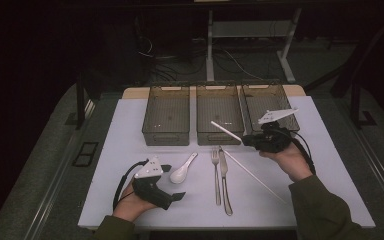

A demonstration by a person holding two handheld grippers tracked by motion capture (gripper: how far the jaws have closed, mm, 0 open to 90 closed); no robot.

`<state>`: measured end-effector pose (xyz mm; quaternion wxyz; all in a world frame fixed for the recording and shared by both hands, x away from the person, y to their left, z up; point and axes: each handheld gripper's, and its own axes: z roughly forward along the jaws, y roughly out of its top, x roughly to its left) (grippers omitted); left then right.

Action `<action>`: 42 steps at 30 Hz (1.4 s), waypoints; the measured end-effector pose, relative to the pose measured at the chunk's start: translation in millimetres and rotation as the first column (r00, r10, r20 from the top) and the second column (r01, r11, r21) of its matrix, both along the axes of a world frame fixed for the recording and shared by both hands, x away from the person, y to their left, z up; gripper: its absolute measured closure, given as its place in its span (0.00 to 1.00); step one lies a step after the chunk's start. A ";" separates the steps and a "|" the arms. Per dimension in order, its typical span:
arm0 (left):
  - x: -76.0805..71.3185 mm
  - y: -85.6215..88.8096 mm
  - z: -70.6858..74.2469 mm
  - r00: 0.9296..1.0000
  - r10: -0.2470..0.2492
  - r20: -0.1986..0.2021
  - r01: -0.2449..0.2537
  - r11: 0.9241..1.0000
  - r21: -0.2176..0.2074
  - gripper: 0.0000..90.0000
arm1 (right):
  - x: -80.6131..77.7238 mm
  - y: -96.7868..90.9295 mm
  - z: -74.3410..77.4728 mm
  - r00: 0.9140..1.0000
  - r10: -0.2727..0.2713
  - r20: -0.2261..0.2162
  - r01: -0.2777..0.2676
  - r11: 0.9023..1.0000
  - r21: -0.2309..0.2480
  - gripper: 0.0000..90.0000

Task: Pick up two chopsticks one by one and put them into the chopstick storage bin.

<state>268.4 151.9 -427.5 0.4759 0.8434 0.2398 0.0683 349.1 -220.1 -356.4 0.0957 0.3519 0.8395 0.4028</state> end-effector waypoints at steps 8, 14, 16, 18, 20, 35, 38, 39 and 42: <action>0.1 0.2 0.3 1.000 -0.003 0.001 0.003 1.000 0.000 0.00 | 12.9 24.9 9.7 1.000 0.013 0.010 -0.013 1.000 -0.004 0.94; -0.1 0.3 0.7 1.000 -0.006 0.003 0.006 1.000 -0.005 0.00 | 21.8 40.8 15.7 0.999 0.026 0.017 -0.026 0.999 -0.019 0.94; 0.4 0.4 0.7 1.000 -0.007 0.004 0.007 1.000 -0.008 0.00 | 24.6 45.3 17.6 1.000 0.024 0.016 -0.024 1.000 -0.020 0.94; 1.2 0.5 0.5 1.000 -0.008 0.005 0.008 1.000 -0.007 0.00 | 28.0 49.7 19.0 0.999 0.026 0.019 -0.025 0.999 -0.026 0.94; 1.8 0.6 0.2 1.000 -0.009 0.006 0.009 1.000 -0.006 0.00 | 31.8 54.4 20.0 0.999 0.029 0.022 -0.028 0.999 -0.027 0.94; 4.0 0.7 -0.7 1.000 -0.012 0.000 0.012 1.000 -0.018 0.00 | 58.8 93.2 22.6 0.999 0.032 -0.002 -0.032 0.999 -0.027 0.94; 3.8 -0.1 -1.0 1.000 -0.014 -0.001 0.014 1.000 -0.018 0.00 | 63.8 103.5 22.3 0.999 0.030 -0.011 -0.030 0.999 -0.037 0.94; 3.8 -0.4 -1.3 1.000 -0.014 0.000 0.014 1.000 -0.020 0.00 | 65.4 106.9 21.9 1.000 0.029 -0.012 -0.029 0.999 -0.040 0.94; 3.5 -0.2 -1.0 1.000 -0.017 0.001 0.017 1.000 -0.013 0.00 | 71.2 116.8 20.0 0.999 0.029 -0.019 -0.030 0.998 -0.048 0.94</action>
